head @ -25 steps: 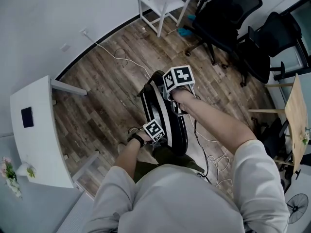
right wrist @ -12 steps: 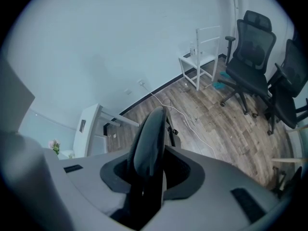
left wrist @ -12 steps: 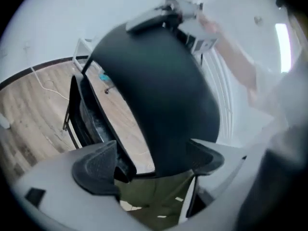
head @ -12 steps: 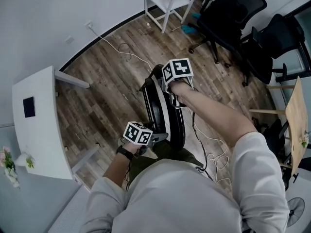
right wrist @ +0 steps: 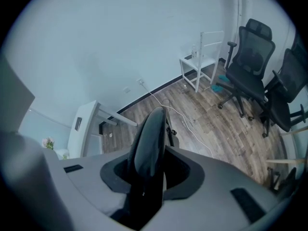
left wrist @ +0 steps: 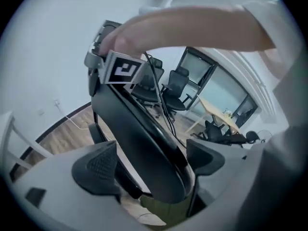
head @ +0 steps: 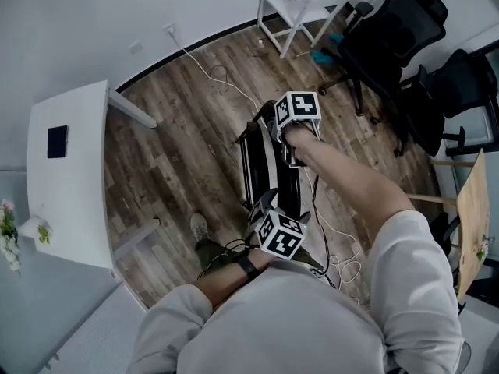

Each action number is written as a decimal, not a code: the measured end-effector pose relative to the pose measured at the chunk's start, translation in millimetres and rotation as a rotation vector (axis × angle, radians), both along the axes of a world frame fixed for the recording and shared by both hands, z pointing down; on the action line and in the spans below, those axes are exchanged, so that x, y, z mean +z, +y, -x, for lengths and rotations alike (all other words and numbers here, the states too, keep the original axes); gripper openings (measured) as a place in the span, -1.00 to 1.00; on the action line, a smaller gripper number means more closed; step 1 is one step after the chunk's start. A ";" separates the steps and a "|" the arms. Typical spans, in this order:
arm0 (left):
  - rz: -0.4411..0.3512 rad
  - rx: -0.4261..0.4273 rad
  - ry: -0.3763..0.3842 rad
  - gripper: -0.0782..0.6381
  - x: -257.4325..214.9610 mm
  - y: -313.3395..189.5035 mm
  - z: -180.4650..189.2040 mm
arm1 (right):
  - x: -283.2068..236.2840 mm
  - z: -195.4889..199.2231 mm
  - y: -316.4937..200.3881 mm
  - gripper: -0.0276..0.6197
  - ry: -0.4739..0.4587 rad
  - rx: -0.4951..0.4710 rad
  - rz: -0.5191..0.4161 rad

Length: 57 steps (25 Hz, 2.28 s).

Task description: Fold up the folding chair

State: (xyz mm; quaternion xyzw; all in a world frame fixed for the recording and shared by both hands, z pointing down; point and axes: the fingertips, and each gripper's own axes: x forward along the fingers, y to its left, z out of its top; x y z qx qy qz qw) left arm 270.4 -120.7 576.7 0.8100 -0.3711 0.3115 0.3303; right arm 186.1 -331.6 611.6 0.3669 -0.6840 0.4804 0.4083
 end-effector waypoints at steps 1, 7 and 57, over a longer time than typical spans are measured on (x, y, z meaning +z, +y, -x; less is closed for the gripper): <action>-0.004 0.017 -0.030 0.45 5.1 -2.0 -3.4 | -0.8 4.4 0.5 -0.51 0.004 -0.001 -0.003; -0.037 -0.027 -0.142 0.34 21.1 -5.2 18.0 | -1.1 36.9 7.9 -0.55 0.045 -0.015 -0.023; -0.029 -0.302 0.026 -0.07 0.8 89.0 624.3 | -21.2 626.1 104.4 -0.44 -0.012 -0.076 -0.074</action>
